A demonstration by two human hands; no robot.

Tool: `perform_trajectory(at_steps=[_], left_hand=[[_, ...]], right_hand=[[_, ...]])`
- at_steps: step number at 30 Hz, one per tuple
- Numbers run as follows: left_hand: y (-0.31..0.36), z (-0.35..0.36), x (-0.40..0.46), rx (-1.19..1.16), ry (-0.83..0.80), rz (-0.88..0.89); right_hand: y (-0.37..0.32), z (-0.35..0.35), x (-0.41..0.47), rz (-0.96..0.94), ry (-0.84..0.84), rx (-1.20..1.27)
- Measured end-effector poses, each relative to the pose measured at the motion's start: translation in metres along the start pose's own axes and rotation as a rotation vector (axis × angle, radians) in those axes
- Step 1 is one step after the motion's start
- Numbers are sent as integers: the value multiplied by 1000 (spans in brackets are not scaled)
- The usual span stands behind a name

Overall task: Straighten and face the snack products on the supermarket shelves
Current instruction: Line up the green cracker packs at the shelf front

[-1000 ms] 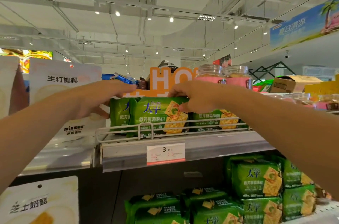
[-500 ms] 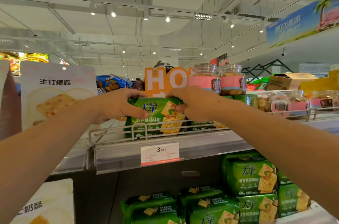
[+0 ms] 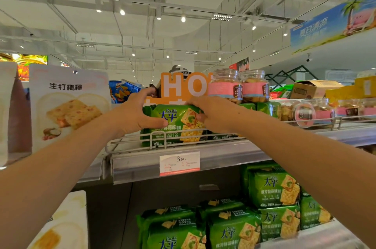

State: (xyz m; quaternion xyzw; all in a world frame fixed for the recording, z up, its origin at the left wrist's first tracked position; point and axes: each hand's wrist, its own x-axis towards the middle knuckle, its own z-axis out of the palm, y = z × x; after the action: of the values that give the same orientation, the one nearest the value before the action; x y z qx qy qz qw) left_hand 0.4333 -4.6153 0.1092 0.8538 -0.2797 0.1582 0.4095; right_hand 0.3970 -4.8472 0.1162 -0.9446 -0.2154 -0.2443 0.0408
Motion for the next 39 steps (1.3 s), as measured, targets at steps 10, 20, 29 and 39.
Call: perform_trajectory(at_steps=[10,20,29,39], left_hand=[[10,78,-42,744,398,928],[26,150,-30,888,270,782],[37,201,-9,985,524,632],[60,229,-2,1056,736,393]], right_hand=[[9,29,-66,11,381,7],[82,31,-159,223,224,-181],[180,26,-150,172,304,-157],[219,44,-142,-73,529,-121]])
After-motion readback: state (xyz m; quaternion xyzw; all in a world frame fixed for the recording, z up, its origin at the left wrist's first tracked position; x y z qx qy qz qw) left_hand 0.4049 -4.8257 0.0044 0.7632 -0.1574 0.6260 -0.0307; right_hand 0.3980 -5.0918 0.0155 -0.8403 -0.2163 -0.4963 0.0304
